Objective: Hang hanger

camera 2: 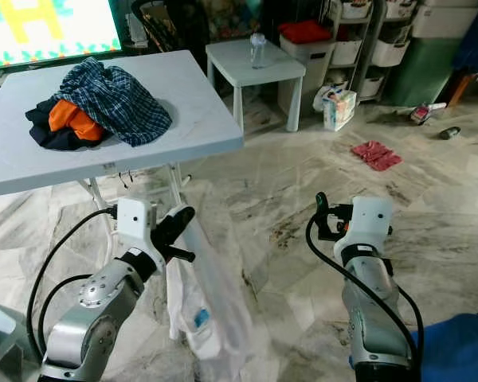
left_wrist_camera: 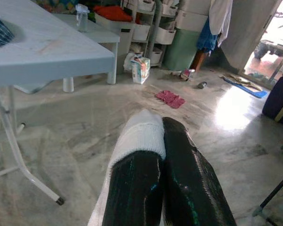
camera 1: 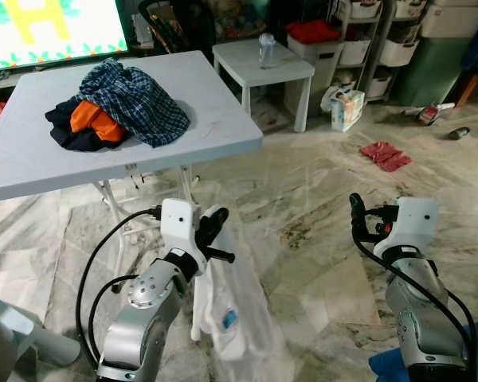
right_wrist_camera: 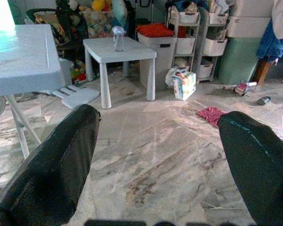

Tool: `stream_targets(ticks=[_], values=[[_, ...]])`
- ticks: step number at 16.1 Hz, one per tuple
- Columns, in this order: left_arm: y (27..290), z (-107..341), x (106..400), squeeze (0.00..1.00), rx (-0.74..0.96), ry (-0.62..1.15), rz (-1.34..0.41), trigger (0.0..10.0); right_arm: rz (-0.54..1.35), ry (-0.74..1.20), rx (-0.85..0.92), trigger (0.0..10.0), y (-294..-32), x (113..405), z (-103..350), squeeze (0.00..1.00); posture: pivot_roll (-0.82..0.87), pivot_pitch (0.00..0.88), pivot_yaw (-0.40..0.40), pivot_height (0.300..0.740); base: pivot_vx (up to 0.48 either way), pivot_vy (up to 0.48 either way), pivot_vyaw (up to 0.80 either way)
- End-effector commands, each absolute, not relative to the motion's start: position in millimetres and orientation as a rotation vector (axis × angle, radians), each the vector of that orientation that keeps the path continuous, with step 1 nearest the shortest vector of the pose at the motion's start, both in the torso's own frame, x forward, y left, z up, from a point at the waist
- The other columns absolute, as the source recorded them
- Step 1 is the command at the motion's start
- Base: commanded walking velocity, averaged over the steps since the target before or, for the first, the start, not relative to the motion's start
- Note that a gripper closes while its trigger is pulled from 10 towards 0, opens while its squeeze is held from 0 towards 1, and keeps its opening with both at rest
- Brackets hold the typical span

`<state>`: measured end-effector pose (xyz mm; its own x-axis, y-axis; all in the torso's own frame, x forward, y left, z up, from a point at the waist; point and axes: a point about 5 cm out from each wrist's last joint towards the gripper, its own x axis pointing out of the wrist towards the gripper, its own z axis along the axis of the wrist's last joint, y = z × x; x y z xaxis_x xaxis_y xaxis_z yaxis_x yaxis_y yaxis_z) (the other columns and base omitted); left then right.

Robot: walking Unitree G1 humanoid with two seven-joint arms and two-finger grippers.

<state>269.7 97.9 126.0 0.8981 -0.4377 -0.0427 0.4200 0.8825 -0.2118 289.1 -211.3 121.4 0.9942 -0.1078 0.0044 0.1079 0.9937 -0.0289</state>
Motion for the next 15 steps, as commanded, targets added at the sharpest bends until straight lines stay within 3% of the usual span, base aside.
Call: stream_targets(ticks=[1,13,15], values=[[99.8,131.3,272.2,0.00,-0.190,0.068,-0.432,10.0,-0.103,-0.013,-0.033,10.0,-209.8,290.6,124.4,0.00,-0.01,0.046,-0.003,0.740,0.000,0.000,0.00],[121.0,141.9,292.6,0.00,-0.174,0.028,-0.347,10.0,-0.156,-0.078,-0.008,10.0,-212.2,305.4,134.8,0.00,0.02,0.000,0.046,0.740,0.000,0.000,0.00],[125.5,134.2,286.1,0.00,-0.174,0.048,-0.338,10.0,-0.164,-0.072,-0.008,10.0,-214.8,299.0,132.9,0.00,0.00,0.000,0.043,0.740,0.000,0.000,-0.80]])
